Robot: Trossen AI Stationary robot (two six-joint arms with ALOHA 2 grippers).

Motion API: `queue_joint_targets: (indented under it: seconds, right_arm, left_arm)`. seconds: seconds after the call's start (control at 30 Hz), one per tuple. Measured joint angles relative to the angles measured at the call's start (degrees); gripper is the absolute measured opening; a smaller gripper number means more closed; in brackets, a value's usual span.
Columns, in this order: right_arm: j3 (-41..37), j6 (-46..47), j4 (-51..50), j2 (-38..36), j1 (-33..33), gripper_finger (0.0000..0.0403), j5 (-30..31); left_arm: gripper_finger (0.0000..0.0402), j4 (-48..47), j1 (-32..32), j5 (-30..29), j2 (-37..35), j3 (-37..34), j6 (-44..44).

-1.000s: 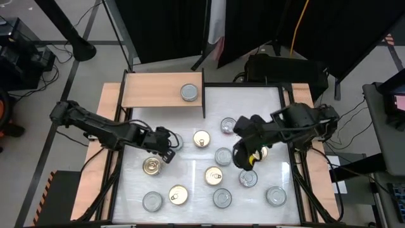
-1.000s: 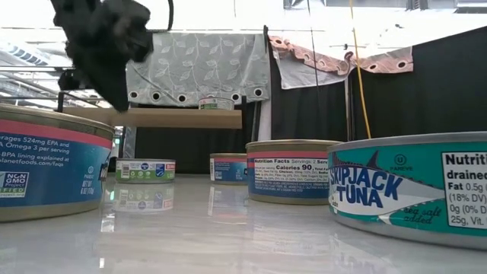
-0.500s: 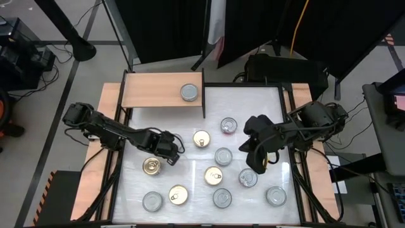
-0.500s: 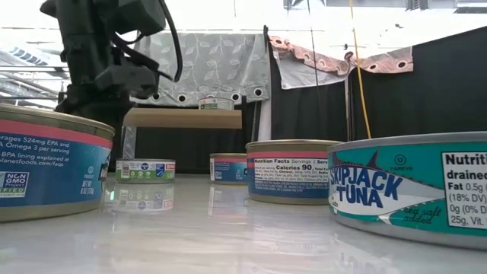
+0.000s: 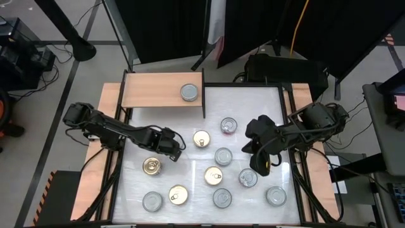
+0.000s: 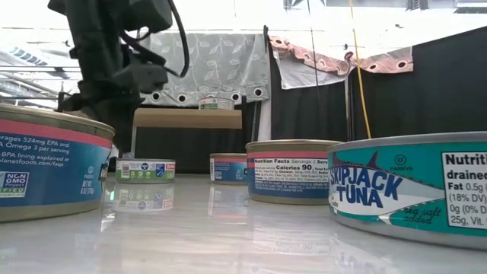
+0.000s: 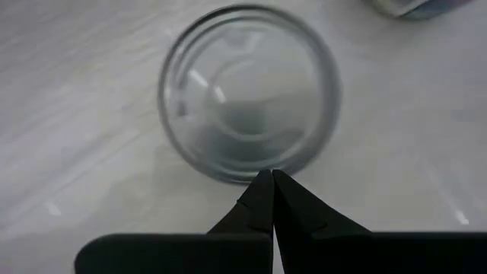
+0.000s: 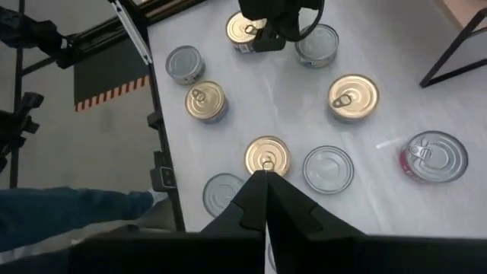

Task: Stack canned seafood by type on shelf
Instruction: Prepare the green white tuna can, then put the blue pink tuna can on the shelf

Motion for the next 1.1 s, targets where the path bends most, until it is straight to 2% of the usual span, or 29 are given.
queue_joint_targets:
  seconds: [0.43,0.7,0.9,1.1]
  right_arm:
    - [0.00,-0.59,-0.31,0.00,0.02,0.0000,0.89]
    - [0.00,-0.59,-0.31,0.02,0.02,0.0000,1.78]
    - [0.00,-0.36,-0.30,0.02,-0.02,0.0000,3.02]
    - [-0.02,1.29,-0.24,0.02,-0.14,0.0000,3.07]
  left_arm:
    - [0.0001,-1.37,-2.69,0.51,3.88,0.08,1.05]
    - [0.0001,-5.07,-8.04,2.23,4.22,-1.49,-4.90]
    - [0.0003,-9.05,-10.61,5.29,-1.28,4.12,-3.50]
    - [0.0027,-11.89,-11.04,2.34,-9.73,10.24,-1.42]
